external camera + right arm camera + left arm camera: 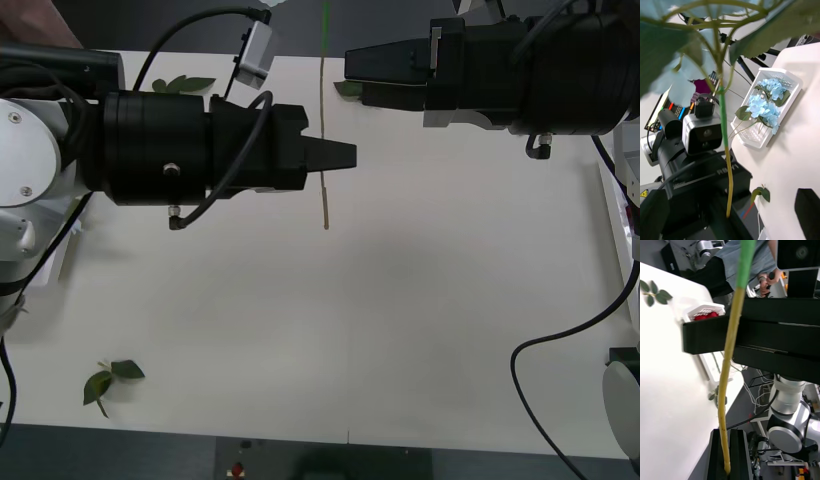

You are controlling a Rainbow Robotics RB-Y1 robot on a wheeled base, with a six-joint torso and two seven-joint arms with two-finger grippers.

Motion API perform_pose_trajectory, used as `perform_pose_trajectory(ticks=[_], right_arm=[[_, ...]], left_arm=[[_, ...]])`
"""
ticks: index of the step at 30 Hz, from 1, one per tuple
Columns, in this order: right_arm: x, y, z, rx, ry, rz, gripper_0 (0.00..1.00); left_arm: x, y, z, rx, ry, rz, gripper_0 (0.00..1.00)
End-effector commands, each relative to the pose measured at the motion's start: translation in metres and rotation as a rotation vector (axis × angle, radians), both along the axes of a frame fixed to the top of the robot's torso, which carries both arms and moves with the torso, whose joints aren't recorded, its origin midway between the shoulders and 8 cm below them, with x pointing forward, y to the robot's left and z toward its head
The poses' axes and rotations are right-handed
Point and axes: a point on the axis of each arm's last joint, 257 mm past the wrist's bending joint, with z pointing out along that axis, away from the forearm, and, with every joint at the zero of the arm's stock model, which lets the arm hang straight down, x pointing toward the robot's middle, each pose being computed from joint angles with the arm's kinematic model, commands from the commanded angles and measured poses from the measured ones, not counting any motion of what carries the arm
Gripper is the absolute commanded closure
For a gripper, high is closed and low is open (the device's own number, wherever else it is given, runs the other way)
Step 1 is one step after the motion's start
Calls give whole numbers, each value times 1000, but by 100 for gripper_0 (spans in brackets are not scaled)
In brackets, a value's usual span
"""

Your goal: Put the red flowers into the right box and the blue flowers into the left box

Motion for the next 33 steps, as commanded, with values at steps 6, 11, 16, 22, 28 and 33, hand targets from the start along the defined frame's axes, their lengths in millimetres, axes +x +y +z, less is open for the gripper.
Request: perform_pose_trajectory(ticks=[6, 11, 16, 22, 28, 33], right_arm=[[-8, 5, 19, 11, -31, 18, 0], [-8, 5, 19, 11, -31, 18, 0], [-7, -3, 12, 8, -22, 4, 0], [-15, -27, 22, -19, -108, -40, 0], [-16, -47, 11, -104, -198, -64, 0], [-14, -72, -2, -180, -277, -62, 0]], left_arm=[[20, 92, -9, 199, -9, 122, 100], [26, 181, -26, 370, 64, 213, 100], [32, 257, -38, 481, 95, 269, 100], [39, 326, -49, 622, 79, 297, 100], [39, 394, -65, 810, 58, 311, 100], [40, 452, -75, 969, 33, 336, 100]])
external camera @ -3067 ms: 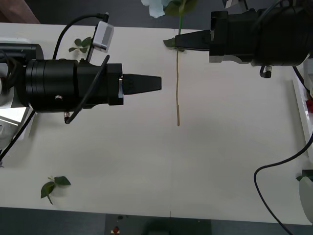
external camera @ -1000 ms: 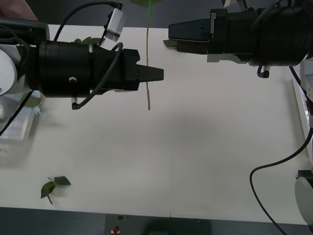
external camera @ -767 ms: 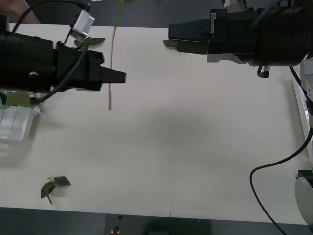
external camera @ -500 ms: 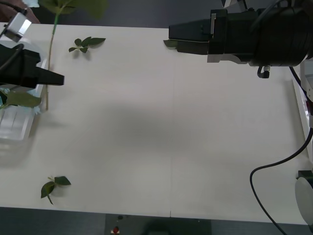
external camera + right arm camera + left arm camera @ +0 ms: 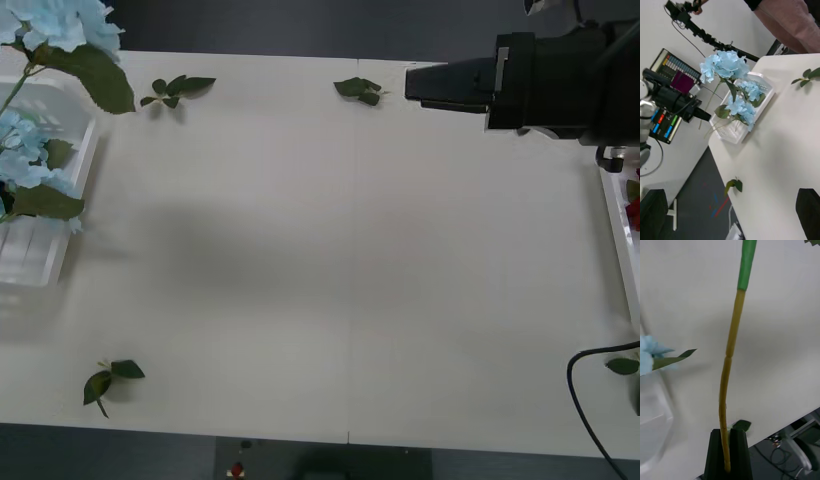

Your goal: Put the red flowers into the right box and the blue flowers into the left box

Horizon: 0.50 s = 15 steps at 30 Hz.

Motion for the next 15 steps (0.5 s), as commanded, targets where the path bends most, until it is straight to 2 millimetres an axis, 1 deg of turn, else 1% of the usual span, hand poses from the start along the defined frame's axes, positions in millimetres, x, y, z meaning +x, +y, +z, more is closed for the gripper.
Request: perform_pose_trajectory(ticks=[1, 3, 5, 8, 9, 12, 15], right_arm=[[-4, -27, 2, -90, -159, 24, 0], [-5, -37, -1, -109, -174, 32, 0], [-5, -53, -6, -141, -202, 41, 0], [-2, -71, -12, -174, -232, 51, 0], [-1, -80, -16, -189, -243, 56, 0], [2, -99, -23, -220, -277, 70, 0], [6, -117, -30, -249, -306, 80, 0]], left_arm=[[-2, 59, 3, 181, -18, 0, 100], [-2, 78, -1, 220, -16, 23, 100], [-3, 106, -4, 284, -20, 51, 100], [-2, 136, -7, 354, -36, 96, 100], [-2, 151, -7, 393, -40, 122, 100], [-8, 173, -12, 447, -31, 159, 100], [-10, 186, -16, 439, -22, 203, 100]])
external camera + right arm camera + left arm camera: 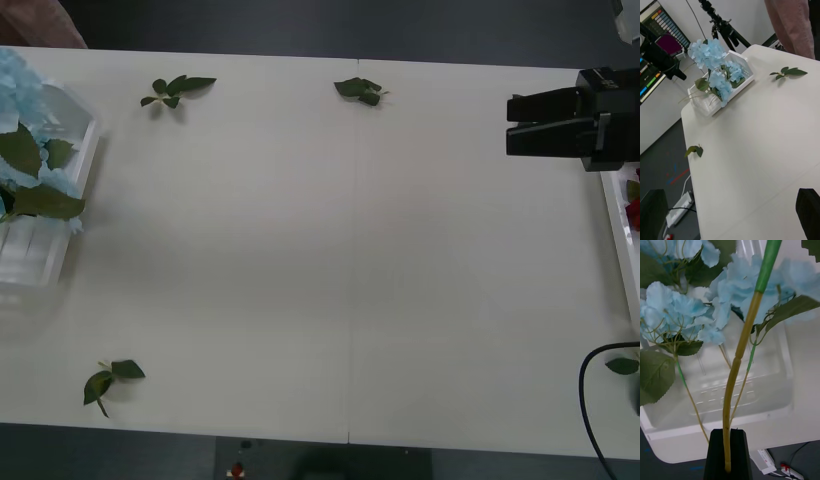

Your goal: Put the red flowers into the right box and the blue flowers into the left box

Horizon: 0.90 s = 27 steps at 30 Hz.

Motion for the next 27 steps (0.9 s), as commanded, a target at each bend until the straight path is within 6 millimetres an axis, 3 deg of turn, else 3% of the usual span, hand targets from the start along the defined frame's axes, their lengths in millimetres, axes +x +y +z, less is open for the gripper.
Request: perform_pose_trajectory(ticks=[1, 6, 12, 20, 21, 22, 25, 26, 27], right_arm=[[4, -27, 0, -70, -67, 9, 0], [9, -57, -10, -123, -138, 27, 0], [13, -81, -16, -193, -236, 55, 0], [15, -101, -23, -267, -370, 110, 0], [14, -101, -24, -275, -376, 118, 0], [14, -101, -25, -276, -375, 121, 0], [9, -103, -29, -287, -363, 132, 0], [7, -104, -31, -292, -359, 135, 0], [6, -104, -31, -293, -360, 137, 0]], left_arm=[[-3, 30, 10, 35, -14, 50, 100], [-7, 52, 1, 19, -16, 119, 100], [-12, 66, -4, 16, -14, 167, 100], [-32, 93, -22, -7, 30, 283, 100], [-35, 98, -23, 3, 34, 294, 96], [-36, 100, -23, 8, 37, 296, 85], [-37, 102, -23, 18, 38, 300, 24], [-37, 102, -23, 20, 39, 299, 8], [-37, 102, -23, 21, 39, 300, 5]])
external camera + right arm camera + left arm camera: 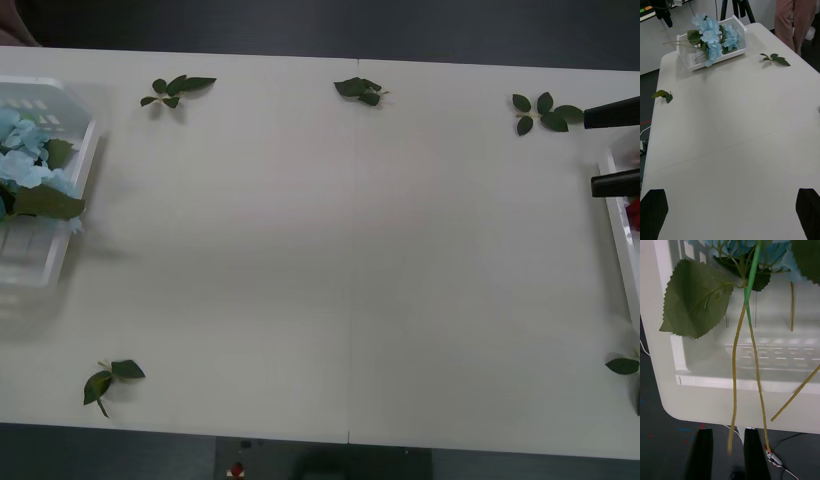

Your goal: Put the red flowers into the right box and the blue flowers into the left box

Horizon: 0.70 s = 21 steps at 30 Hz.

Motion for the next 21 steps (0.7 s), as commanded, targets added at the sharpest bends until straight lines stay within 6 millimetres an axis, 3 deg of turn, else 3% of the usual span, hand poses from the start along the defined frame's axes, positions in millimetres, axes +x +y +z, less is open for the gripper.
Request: perform_pose_trajectory(ticks=[1, 9, 12, 15, 20, 21], right_arm=[[-8, -6, 5, -55, -43, 24, 0], [-28, 2, 0, -79, -57, 71, 0], [-31, 10, -4, -72, -56, 83, 0], [-34, 19, -8, -73, -68, 89, 0], [-36, 26, -7, -85, -86, 100, 0], [-37, 26, -8, -86, -84, 102, 0]], left_arm=[[6, 11, 24, 36, -36, 23, 0], [15, 9, 37, 25, -89, 20, 0], [30, -8, 55, 30, -134, -34, 0], [46, -42, 73, -6, -186, -115, 0], [71, -138, 105, -196, -305, -294, 0], [72, -148, 106, -230, -315, -308, 0]])
